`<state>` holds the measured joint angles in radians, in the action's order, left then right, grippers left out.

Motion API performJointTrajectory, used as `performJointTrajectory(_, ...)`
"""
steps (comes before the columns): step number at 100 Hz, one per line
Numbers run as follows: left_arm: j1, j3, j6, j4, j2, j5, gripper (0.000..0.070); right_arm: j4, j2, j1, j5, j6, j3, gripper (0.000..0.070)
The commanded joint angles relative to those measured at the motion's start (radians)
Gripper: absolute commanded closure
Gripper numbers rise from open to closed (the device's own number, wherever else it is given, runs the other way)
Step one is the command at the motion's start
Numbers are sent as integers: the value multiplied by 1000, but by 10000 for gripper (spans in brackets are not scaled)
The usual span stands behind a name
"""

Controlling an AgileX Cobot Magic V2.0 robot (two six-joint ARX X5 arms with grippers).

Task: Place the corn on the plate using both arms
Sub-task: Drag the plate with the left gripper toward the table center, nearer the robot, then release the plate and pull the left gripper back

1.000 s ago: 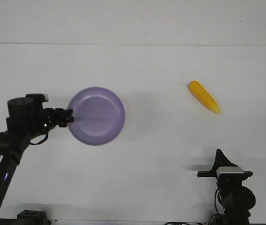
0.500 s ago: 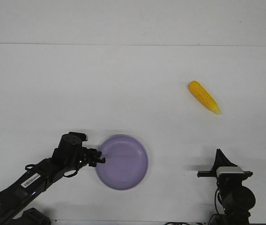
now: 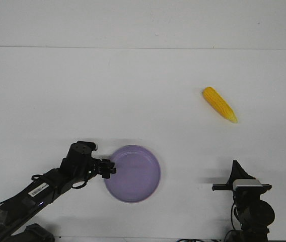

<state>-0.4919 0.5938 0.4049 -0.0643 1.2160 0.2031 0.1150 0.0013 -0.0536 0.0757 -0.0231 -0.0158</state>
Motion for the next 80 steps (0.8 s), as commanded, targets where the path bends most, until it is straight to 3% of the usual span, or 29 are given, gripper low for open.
performJointTrajectory(1, -7, 5, -8, 6, -1, -4, 275, -10, 0, -3, -1, 5, 3, 684)
performJointTrajectory(28, -4, 6, -64, -19, -162, -8, 276, -10, 0, -3, -1, 5, 3, 684)
performJointTrajectory(45, -4, 6, -72, -84, -446, -91, 277, -18, 0, -3, 3, 2, 3, 684)
performJointTrajectory(68, -4, 4, -129, -281, -812, -192, 279, -8, 0, -2, 93, -146, 3, 684)
performJointTrajectory(80, -4, 4, -135, -343, -914, -240, 279, -38, 0, -2, 86, -230, 3, 685)
